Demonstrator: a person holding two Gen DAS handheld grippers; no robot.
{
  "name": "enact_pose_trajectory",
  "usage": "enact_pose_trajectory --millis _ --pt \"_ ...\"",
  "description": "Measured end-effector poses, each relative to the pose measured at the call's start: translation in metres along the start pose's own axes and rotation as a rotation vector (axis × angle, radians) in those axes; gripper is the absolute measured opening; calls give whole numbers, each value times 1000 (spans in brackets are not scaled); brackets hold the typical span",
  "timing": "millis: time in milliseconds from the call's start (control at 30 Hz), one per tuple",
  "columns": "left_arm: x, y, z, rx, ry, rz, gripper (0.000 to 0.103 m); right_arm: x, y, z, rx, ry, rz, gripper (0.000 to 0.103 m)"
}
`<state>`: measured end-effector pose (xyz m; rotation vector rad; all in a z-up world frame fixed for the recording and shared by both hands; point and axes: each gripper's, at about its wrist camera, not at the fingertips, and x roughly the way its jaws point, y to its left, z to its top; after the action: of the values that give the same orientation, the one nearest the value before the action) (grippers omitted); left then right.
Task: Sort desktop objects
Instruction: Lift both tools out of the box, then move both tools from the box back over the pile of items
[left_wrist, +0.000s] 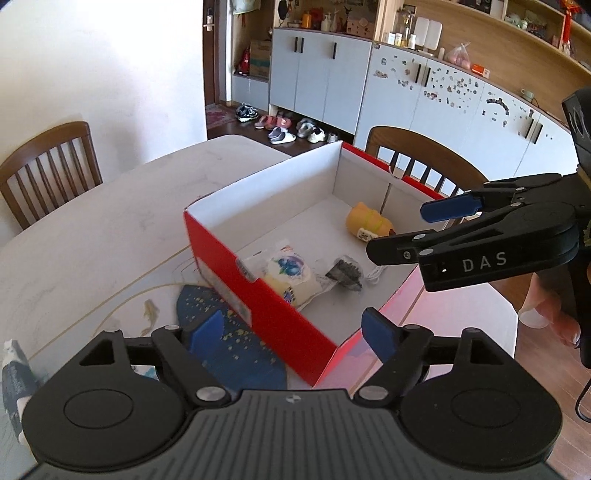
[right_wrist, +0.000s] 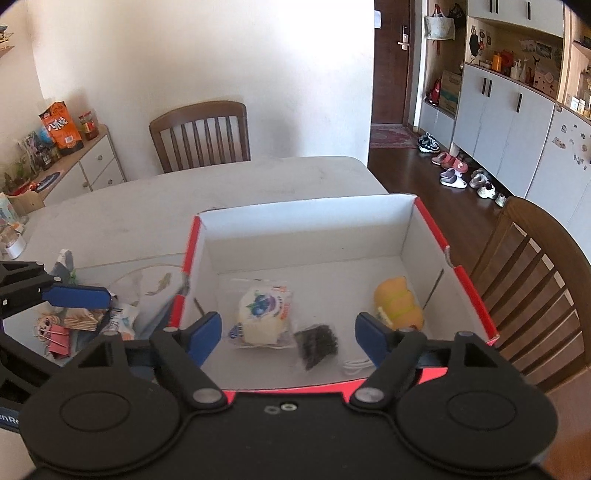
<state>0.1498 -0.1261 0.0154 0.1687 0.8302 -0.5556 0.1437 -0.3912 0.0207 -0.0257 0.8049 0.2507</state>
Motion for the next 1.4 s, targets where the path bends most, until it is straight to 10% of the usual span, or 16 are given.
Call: enact_pose_trajectory --millis 400,1400 --pt "-27 22 -32 -29 -32 15 100 -6 41 -4 -14 -48 22 95" --pt "-49 95 -143 -137 21 228 101 57 165 -22 -187 70 124 97"
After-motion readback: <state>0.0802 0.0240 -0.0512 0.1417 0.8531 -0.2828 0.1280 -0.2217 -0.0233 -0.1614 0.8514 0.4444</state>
